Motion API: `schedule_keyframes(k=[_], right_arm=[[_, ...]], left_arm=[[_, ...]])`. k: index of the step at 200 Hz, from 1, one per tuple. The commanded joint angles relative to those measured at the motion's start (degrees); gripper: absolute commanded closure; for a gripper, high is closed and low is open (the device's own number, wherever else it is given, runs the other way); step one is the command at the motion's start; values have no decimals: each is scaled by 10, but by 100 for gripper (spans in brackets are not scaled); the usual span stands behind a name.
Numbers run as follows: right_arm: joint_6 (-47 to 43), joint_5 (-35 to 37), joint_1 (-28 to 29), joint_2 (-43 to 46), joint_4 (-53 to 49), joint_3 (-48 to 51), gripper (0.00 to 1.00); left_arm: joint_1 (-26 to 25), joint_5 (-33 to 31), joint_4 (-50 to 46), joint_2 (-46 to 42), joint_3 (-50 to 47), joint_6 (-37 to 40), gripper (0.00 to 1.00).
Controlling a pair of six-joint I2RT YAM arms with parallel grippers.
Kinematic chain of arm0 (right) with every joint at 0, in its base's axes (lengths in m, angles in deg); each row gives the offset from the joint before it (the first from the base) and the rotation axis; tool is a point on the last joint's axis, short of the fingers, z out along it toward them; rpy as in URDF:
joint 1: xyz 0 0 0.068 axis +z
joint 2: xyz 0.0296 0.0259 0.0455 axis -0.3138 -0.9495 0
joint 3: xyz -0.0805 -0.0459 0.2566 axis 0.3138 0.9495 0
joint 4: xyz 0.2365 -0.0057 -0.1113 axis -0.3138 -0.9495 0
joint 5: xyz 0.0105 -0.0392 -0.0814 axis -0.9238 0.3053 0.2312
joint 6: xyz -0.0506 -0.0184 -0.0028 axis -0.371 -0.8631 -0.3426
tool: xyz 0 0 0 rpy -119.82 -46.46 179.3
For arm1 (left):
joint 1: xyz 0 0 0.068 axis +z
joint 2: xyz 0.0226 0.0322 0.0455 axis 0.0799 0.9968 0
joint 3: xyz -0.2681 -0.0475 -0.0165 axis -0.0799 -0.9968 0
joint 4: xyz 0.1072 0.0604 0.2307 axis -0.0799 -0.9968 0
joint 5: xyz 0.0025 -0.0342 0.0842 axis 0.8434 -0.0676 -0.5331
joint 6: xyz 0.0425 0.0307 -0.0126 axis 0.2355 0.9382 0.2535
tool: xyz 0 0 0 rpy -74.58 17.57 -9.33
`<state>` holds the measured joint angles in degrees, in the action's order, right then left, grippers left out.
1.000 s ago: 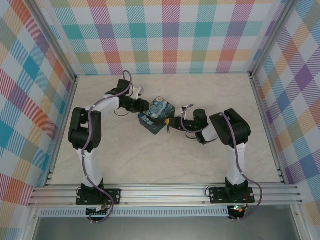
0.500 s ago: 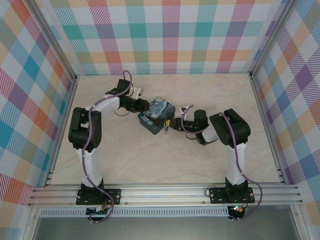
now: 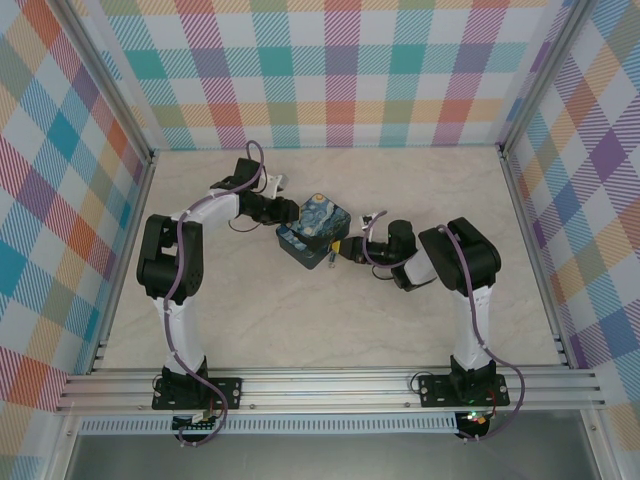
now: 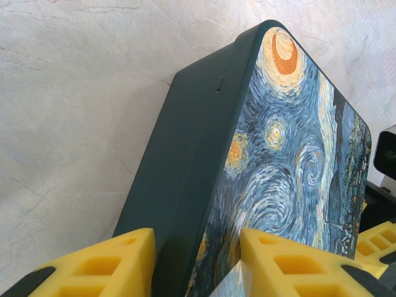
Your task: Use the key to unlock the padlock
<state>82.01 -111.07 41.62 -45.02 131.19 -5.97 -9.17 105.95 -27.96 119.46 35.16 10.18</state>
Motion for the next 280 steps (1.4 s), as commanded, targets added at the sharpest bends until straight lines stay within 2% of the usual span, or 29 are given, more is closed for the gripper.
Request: schedule_keyframes(k=[1, 131, 153, 188, 227, 280], right_arm=[[-16, -23, 9, -11, -2, 7, 78], [14, 4, 17, -29, 26, -7, 79], [10, 15, 17, -25, 16, -7, 84], [10, 40, 16, -16, 12, 6, 100], [35, 50, 10, -14, 29, 12, 100], [-5, 72, -12, 16, 2, 46, 77]], left_arm=[[-4, -54, -44, 34, -3, 8, 60], [-4, -53, -41, 33, -9, 5, 60], [-4, -54, -40, 32, -10, 5, 60], [-4, -56, -40, 31, -11, 5, 60], [-4, -56, -37, 30, -14, 5, 60], [-4, -58, -39, 29, -14, 5, 60]])
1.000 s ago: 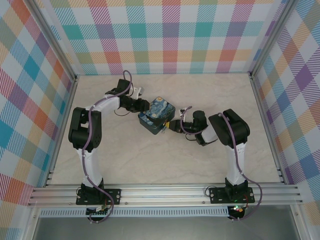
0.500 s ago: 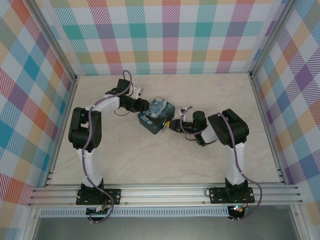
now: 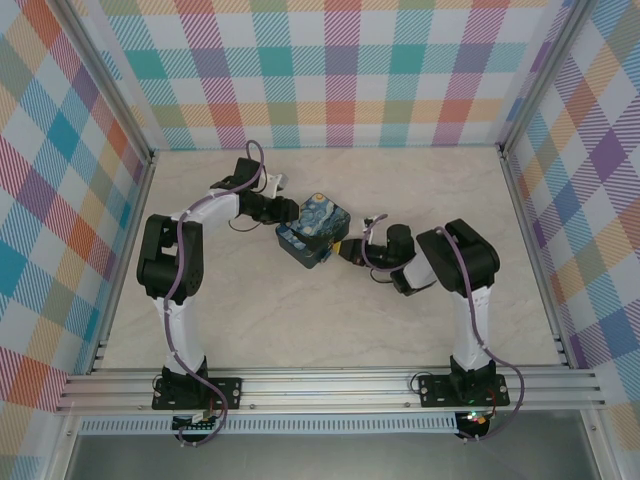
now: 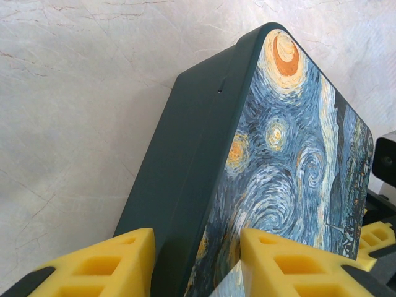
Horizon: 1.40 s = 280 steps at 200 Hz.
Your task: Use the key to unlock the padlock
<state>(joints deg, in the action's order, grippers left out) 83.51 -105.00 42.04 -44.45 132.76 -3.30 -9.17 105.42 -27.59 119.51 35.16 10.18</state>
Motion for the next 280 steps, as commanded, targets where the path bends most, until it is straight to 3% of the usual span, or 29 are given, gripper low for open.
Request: schedule_keyframes(k=[1, 65, 129, 209, 280], right_arm=[[-20, 10, -17, 10, -13, 20, 77], [-11, -26, -17, -25, 30, -13, 52], [-20, -32, 2, -47, 15, -40, 39], [-18, -47, 37, -38, -17, -47, 38], [-13, -63, 42, -29, -6, -47, 53]], left_arm=[[-4, -53, -43, 28, -14, 5, 60], [-4, -52, -47, 31, -7, 7, 60], [-4, -56, -51, 40, -1, 5, 60], [-4, -52, -44, 42, -5, 0, 61], [-5, -49, -29, 36, -21, -5, 61]])
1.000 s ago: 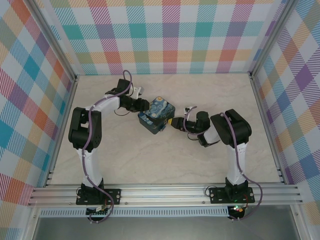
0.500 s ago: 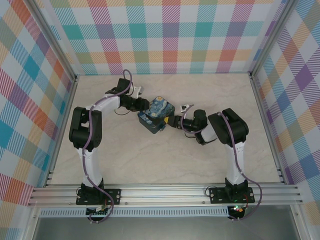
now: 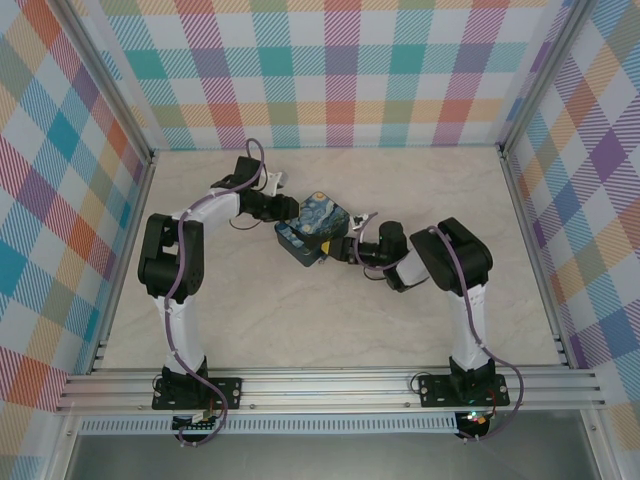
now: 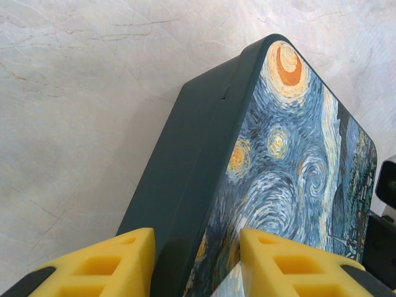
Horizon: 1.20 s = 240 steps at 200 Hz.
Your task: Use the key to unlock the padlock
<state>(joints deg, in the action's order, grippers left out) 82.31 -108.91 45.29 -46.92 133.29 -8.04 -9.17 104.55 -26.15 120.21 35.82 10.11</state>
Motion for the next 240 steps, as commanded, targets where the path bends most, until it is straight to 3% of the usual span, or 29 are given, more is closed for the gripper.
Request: schedule_keyframes(k=[1, 61, 158, 240], right_arm=[[-1, -25, 9, -4, -11, 1, 53], [3, -7, 7, 1, 12, 24, 63], [14, 15, -10, 3, 35, 51, 89], [53, 41, -32, -1, 83, 68, 95]], left_arm=[[-5, -41, -43, 29, -27, -5, 61], [-5, -40, -45, 30, -26, -4, 61], [-5, -43, -50, 28, -22, -3, 61], [-14, -66, -43, 3, -62, 8, 61]])
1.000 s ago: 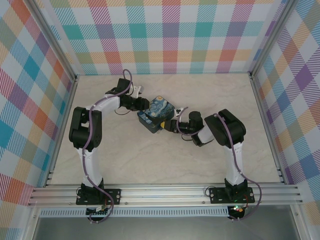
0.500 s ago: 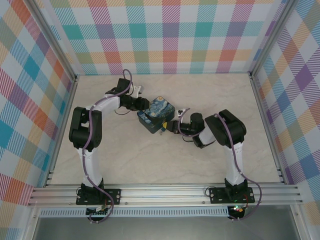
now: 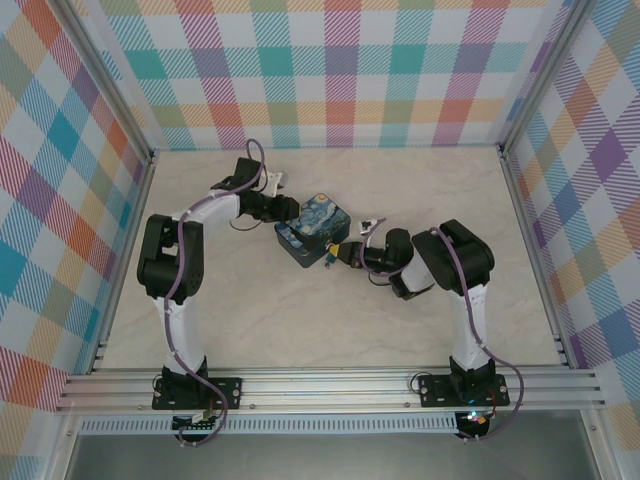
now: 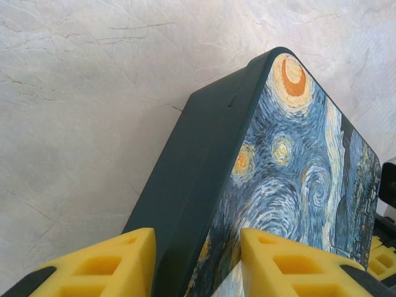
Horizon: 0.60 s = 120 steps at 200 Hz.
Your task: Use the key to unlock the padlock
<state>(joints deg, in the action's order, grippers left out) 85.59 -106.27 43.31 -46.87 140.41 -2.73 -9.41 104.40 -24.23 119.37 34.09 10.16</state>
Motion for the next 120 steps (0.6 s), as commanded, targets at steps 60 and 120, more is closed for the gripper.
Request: schedule_keyframes(k=[60, 120], right_arm=[[60, 55, -15, -1, 36, 10, 95], [40, 78, -34, 63, 7, 49, 95]], left_arm=[[-30, -97, -45, -5, -88, 9, 61], [-26, -69, -25, -18, -84, -10, 47]])
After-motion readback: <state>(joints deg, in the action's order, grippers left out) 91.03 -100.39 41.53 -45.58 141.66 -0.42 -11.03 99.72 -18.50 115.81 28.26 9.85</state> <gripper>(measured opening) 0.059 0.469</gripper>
